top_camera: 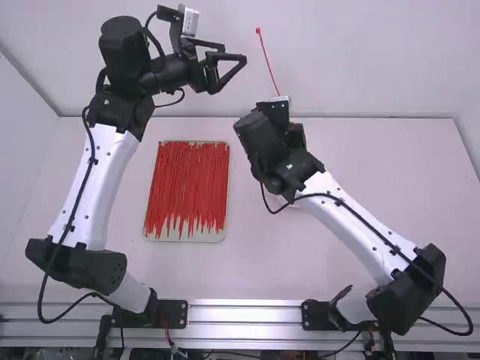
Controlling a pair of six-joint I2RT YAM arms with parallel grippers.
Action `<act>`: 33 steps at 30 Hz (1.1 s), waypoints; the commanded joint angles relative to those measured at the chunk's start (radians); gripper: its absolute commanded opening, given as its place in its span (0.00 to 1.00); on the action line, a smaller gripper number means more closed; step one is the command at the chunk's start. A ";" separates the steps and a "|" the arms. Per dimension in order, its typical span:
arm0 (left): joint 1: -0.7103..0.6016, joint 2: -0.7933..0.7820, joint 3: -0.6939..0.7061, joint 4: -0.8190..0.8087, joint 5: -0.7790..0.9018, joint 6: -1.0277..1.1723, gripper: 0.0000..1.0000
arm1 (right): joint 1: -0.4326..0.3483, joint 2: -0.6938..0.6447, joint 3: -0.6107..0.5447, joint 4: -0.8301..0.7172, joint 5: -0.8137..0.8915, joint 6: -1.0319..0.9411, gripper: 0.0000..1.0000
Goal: Fasten the cable tie
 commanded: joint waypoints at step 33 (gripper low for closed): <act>-0.042 -0.006 0.019 0.044 0.004 -0.062 0.02 | 0.159 -0.024 0.047 0.021 0.240 0.006 0.00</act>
